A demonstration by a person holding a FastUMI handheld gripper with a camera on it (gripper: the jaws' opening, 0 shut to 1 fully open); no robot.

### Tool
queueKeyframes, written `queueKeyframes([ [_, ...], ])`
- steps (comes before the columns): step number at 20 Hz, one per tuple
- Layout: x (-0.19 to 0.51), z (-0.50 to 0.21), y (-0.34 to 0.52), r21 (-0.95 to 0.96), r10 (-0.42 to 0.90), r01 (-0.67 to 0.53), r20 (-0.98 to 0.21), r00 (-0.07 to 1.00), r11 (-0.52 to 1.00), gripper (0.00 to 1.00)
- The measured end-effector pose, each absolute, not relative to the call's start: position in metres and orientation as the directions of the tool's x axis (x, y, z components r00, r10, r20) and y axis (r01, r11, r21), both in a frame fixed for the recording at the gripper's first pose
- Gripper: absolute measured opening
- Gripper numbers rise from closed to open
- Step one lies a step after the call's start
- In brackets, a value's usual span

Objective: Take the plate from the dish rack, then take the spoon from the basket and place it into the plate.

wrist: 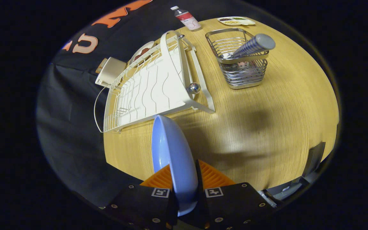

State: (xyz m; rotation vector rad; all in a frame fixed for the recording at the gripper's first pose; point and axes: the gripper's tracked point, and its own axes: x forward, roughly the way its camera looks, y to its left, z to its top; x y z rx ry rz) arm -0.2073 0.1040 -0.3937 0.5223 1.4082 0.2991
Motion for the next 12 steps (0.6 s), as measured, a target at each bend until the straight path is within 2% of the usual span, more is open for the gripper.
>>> queueKeyframes([
  [3, -0.208, -0.4, 0.105, 0.512, 0.496, 0.104, -0.856, 0.146, 0.853, 0.27],
  [6, -0.206, -0.408, 0.097, 0.464, 0.448, 0.094, -0.881, 0.155, 0.881, 0.38],
  [10, -0.181, -0.418, 0.077, 0.395, 0.362, 0.083, -0.895, 0.262, 0.915, 0.47],
  [12, -0.168, -0.411, 0.08, 0.43, 0.384, 0.087, -0.867, 0.319, 0.899, 0.5],
])
